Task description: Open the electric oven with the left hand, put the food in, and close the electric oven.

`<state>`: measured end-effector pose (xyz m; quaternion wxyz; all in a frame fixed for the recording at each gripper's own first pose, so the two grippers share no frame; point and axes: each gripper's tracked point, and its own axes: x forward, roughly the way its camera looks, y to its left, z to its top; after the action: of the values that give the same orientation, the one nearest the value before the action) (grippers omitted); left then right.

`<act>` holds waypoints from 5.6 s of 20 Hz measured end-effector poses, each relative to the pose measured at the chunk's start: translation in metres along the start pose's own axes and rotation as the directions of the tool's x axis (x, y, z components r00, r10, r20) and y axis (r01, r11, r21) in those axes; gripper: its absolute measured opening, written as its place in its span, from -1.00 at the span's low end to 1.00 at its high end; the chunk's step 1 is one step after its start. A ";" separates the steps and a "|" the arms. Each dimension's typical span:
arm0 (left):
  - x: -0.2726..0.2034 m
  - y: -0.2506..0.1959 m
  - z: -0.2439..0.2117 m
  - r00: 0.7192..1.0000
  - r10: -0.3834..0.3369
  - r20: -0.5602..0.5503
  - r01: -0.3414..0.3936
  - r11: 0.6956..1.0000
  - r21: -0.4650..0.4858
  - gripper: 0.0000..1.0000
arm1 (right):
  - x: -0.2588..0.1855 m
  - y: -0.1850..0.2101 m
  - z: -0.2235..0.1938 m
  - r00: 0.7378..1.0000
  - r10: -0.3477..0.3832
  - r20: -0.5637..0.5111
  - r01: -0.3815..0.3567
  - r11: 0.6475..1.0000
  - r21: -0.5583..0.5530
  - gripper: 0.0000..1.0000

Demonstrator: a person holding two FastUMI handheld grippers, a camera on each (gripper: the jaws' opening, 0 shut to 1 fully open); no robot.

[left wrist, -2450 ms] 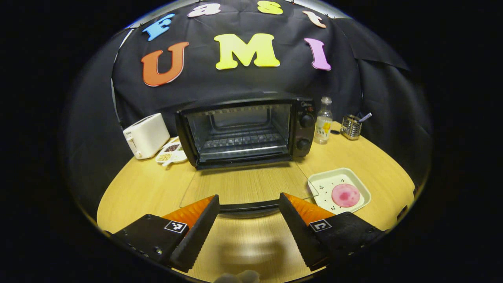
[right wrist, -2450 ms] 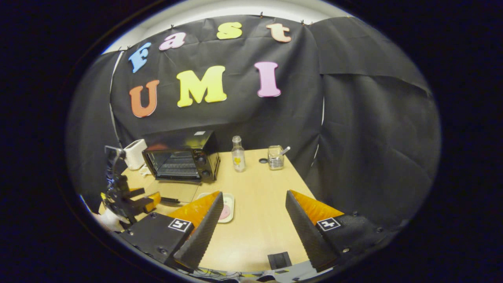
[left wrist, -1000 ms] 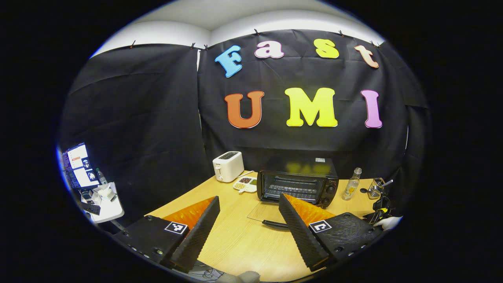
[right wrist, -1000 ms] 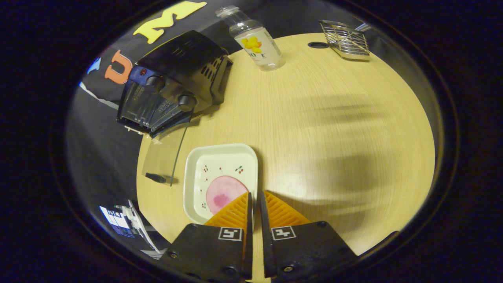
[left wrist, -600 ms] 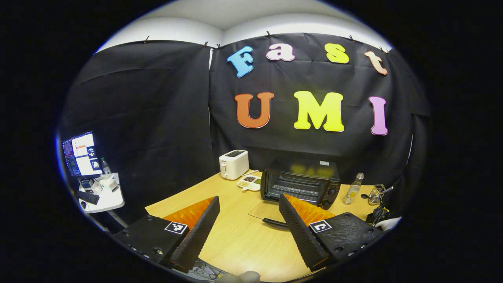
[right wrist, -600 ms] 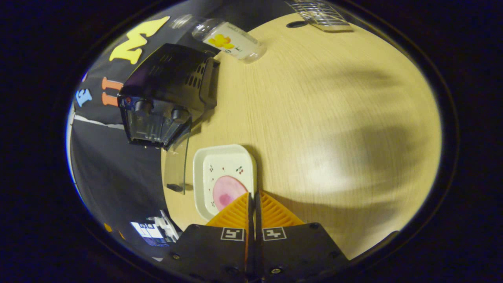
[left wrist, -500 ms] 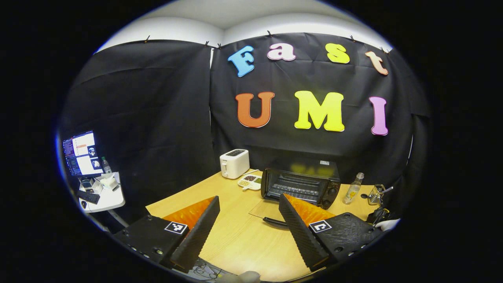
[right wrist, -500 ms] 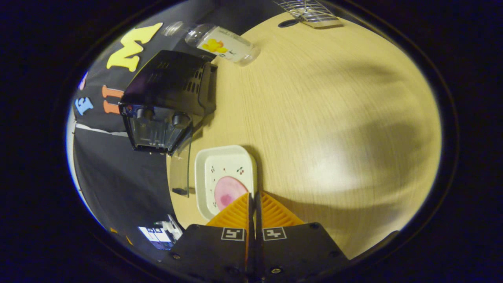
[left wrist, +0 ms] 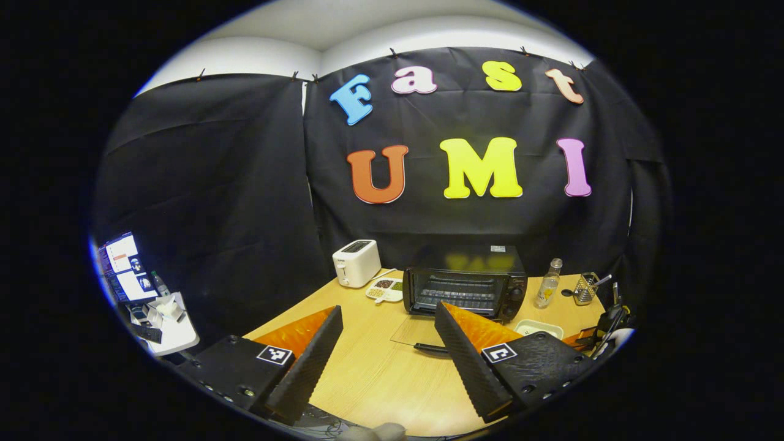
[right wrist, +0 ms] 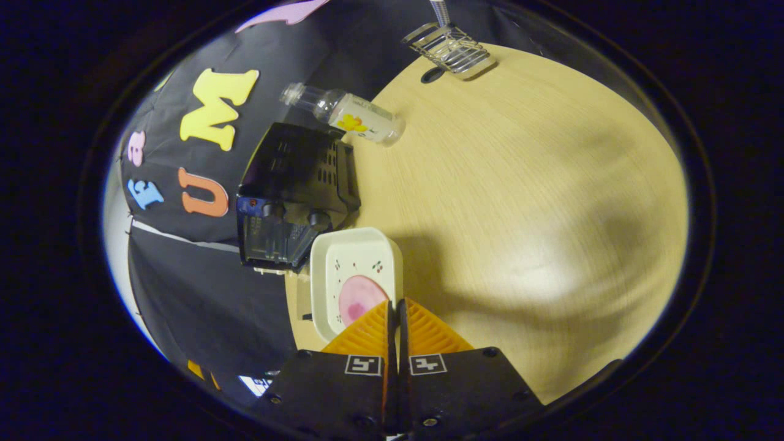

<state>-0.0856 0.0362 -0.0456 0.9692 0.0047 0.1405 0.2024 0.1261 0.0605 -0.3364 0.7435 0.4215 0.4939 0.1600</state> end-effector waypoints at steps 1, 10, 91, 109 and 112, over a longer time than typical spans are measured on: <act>0.006 -0.002 0.003 1.000 -0.023 0.003 0.023 1.000 0.003 0.94 | -0.003 0.007 -0.003 1.000 0.006 0.017 -0.006 1.000 0.014 -0.93; 0.057 0.024 0.006 0.974 -0.225 -0.010 0.225 0.974 0.041 0.94 | 0.024 0.078 -0.053 0.971 -0.003 0.238 -0.049 0.977 0.208 -0.93; 0.125 -0.114 -0.232 0.832 -0.429 -0.351 0.451 0.892 -0.023 0.94 | -0.275 0.124 -0.036 0.581 -0.019 0.814 0.689 0.544 -0.479 0.93; 0.183 -0.119 -0.276 0.819 -0.391 -0.421 0.446 0.894 0.037 0.94 | -0.271 0.118 -0.051 0.507 -0.176 0.844 0.747 0.578 -0.328 0.98; 0.182 -0.119 -0.272 0.821 -0.393 -0.414 0.448 0.893 0.043 0.95 | -0.269 0.121 -0.052 0.502 -0.168 0.848 0.756 0.561 -0.336 0.93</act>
<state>0.0464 -0.0142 -0.3644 0.9384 -0.0002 0.3441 -0.0303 -0.0218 -0.0195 -0.0882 0.9843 -0.0206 0.1543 -0.0826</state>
